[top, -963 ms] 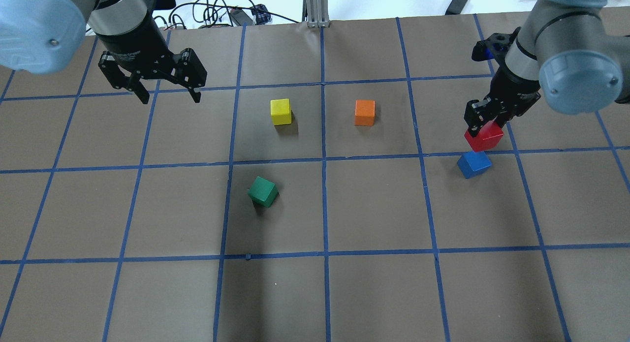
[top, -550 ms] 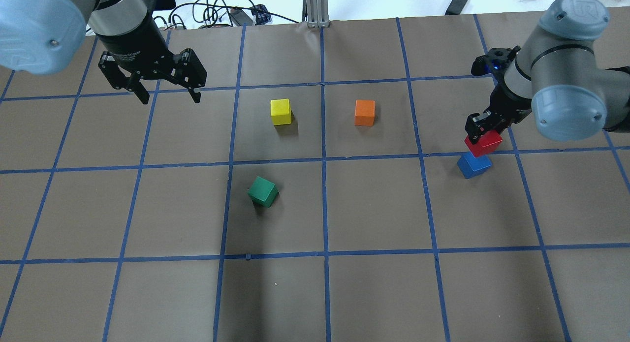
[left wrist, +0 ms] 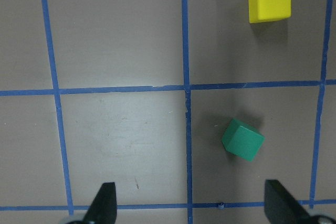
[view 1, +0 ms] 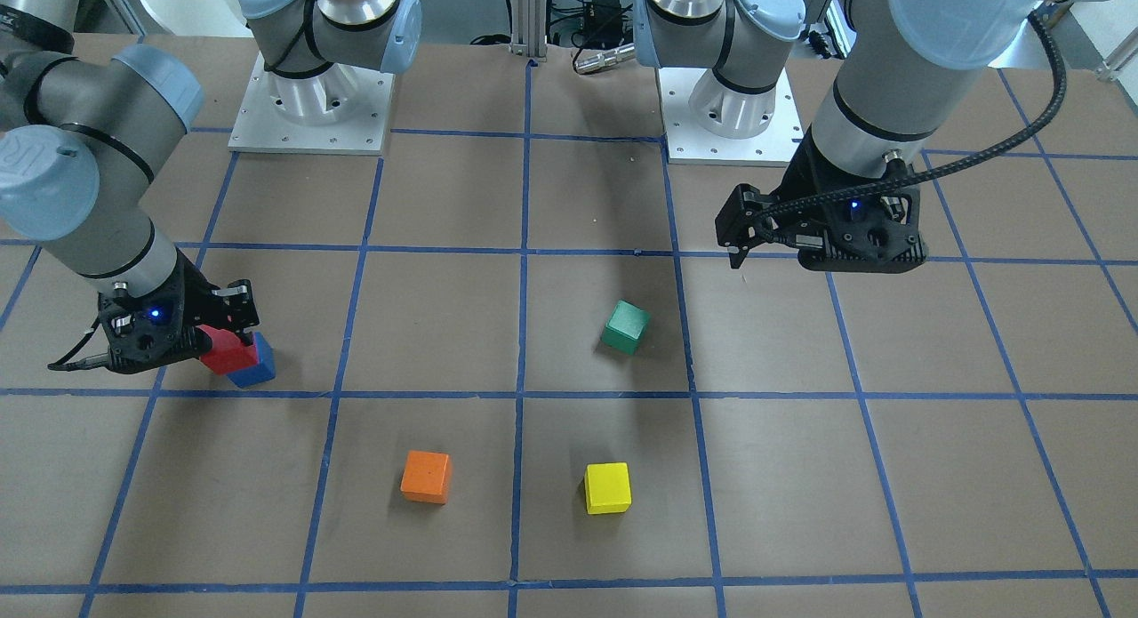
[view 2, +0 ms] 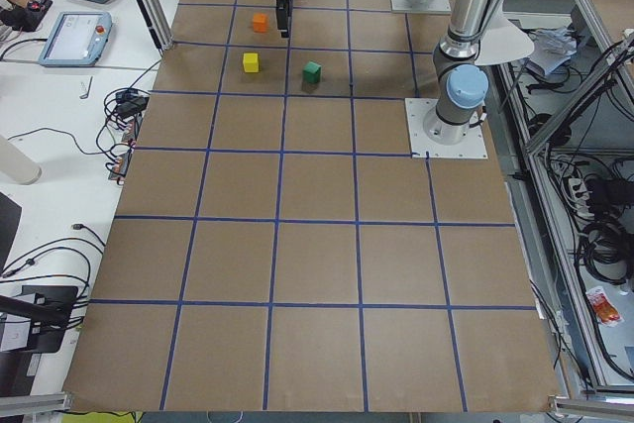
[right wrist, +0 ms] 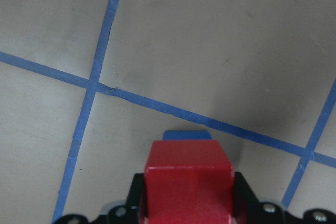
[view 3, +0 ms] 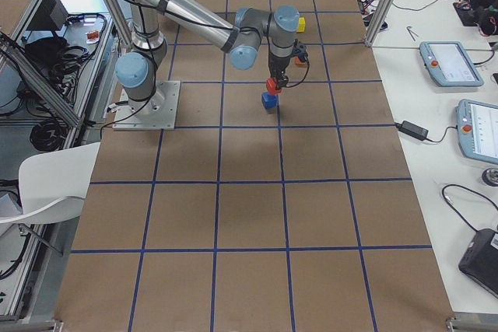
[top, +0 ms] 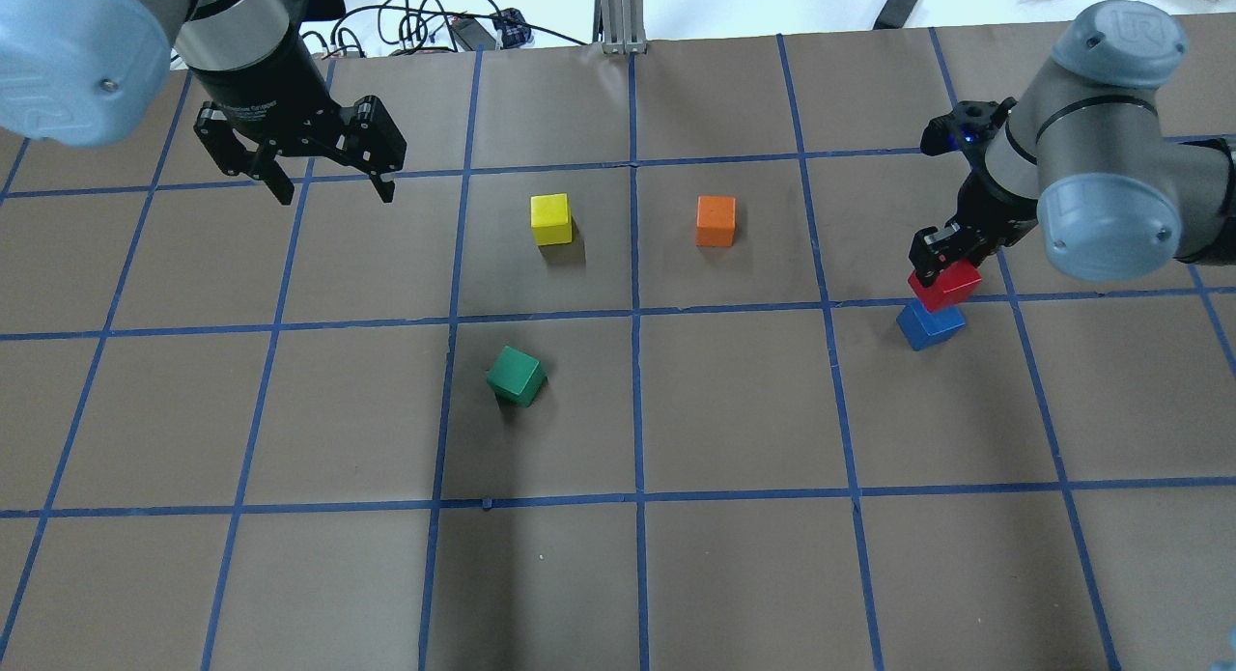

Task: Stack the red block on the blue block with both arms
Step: 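Lower the red cube onto the blue cube and open the right gripper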

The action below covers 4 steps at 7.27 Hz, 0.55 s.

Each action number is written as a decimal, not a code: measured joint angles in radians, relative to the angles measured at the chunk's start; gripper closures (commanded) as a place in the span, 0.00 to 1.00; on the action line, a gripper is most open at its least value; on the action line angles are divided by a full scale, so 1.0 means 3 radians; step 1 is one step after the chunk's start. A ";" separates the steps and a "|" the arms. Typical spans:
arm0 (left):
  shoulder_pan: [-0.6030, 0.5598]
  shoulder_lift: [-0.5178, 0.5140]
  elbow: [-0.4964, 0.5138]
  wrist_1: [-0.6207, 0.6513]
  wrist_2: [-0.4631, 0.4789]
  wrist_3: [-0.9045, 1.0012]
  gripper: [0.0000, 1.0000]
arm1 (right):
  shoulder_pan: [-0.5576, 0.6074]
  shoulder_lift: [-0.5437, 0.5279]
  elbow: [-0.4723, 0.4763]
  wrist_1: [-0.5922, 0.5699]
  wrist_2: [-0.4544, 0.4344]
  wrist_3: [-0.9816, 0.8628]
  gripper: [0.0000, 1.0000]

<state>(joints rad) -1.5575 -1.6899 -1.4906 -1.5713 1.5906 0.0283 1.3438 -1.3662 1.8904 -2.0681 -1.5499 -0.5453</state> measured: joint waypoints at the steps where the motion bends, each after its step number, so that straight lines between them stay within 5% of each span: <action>1: 0.0000 0.0000 0.0004 0.0003 -0.0001 -0.0001 0.00 | -0.0001 0.0015 0.0015 -0.0003 -0.0004 0.0001 1.00; 4: -0.0007 0.0012 -0.0002 -0.0002 -0.0002 -0.0002 0.00 | -0.0045 0.0023 0.0066 -0.0006 -0.0007 0.0002 1.00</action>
<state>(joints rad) -1.5596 -1.6863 -1.4912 -1.5720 1.5900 0.0276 1.3303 -1.3592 1.9101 -2.0698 -1.5521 -0.5446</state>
